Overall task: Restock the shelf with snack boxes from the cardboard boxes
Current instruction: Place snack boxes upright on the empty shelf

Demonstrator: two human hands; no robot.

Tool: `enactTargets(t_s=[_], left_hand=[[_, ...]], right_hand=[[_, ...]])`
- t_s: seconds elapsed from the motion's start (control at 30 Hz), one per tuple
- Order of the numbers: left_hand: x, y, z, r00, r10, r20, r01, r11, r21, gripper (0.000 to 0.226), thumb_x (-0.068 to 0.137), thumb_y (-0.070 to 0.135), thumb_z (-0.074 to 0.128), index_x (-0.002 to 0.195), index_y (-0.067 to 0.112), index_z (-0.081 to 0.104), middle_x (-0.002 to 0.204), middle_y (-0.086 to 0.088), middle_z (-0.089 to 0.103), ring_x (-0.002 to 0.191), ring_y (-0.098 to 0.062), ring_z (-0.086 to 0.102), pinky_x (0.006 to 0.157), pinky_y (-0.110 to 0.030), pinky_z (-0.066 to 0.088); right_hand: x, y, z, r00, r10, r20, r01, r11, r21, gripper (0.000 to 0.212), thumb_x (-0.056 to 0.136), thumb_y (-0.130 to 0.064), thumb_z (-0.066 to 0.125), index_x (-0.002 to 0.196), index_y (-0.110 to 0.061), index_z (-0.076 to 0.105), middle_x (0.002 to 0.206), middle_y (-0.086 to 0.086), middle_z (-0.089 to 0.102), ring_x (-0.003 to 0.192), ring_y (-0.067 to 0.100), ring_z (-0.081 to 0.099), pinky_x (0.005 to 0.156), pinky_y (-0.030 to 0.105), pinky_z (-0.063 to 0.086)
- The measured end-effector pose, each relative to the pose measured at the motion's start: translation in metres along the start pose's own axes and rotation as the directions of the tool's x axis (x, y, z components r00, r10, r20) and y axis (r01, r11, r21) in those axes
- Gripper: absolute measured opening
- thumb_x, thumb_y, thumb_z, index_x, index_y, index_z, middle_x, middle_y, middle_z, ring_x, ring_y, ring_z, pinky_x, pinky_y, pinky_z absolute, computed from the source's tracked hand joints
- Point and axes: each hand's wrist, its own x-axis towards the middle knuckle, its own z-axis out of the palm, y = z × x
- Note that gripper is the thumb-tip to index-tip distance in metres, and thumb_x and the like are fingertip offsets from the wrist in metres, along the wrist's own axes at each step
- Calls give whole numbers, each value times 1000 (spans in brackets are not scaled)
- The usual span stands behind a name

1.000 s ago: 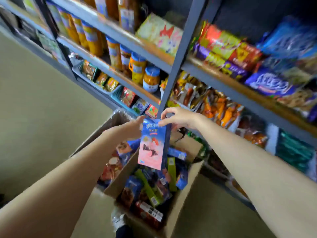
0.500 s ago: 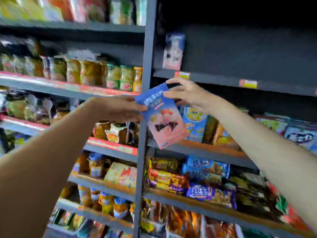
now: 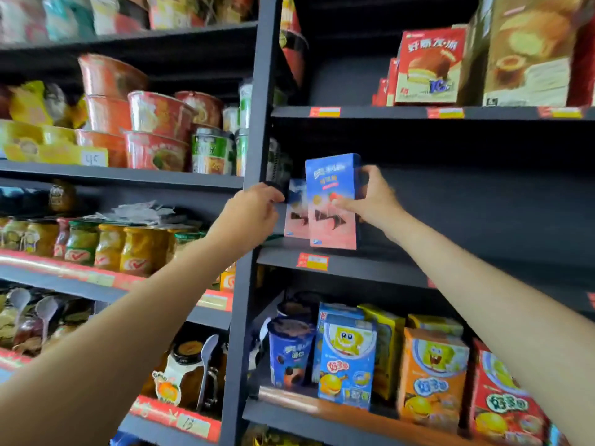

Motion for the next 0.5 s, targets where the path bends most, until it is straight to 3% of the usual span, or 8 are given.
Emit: enactTargets(t_s=[0.07, 0.17, 0.23, 0.4, 0.5], left_hand=[[17, 3, 22, 990, 62, 124, -82, 983, 163, 36, 91, 6, 41, 125, 8, 54, 135, -4, 48, 116, -28, 53, 94, -34, 41], [43, -2, 58, 955, -12, 296, -91, 938, 334, 39, 90, 7, 42, 129, 5, 46, 145, -5, 38, 122, -28, 48, 94, -34, 38], [59, -7, 78, 939, -50, 339, -85, 924, 373, 43, 91, 8, 42, 134, 4, 41, 148, -6, 34, 128, -27, 42, 100, -34, 35], [96, -34, 118, 845, -188, 500, -69, 890, 451, 51, 97, 13, 39, 145, 5, 24, 157, -11, 9, 144, -27, 10, 116, -37, 16], [110, -48, 135, 773, -294, 562, -52, 854, 518, 48, 98, 15, 35, 144, 5, 28, 157, -12, 6, 145, -29, 3, 117, -42, 13]], right_hand=[[27, 17, 16, 1000, 20, 17, -18, 993, -116, 68, 73, -30, 78, 125, -12, 38, 120, 6, 54, 109, 24, 52, 87, 38, 47], [65, 38, 43, 989, 120, 92, -101, 977, -188, 81, 75, -37, 76, 135, -9, 29, 131, 18, 47, 113, 34, 54, 89, 45, 49], [85, 45, 59, 980, 146, 133, -111, 964, -244, 90, 78, -37, 74, 143, -5, 20, 137, 21, 41, 118, 37, 51, 93, 45, 47], [114, 62, 89, 983, 143, 114, -103, 947, -304, 74, 82, -33, 71, 134, -2, 29, 137, 20, 41, 122, 36, 48, 91, 39, 43], [119, 65, 94, 995, 65, 76, -33, 932, -361, 71, 82, -29, 70, 133, -4, 28, 136, 21, 37, 122, 39, 45, 92, 40, 42]])
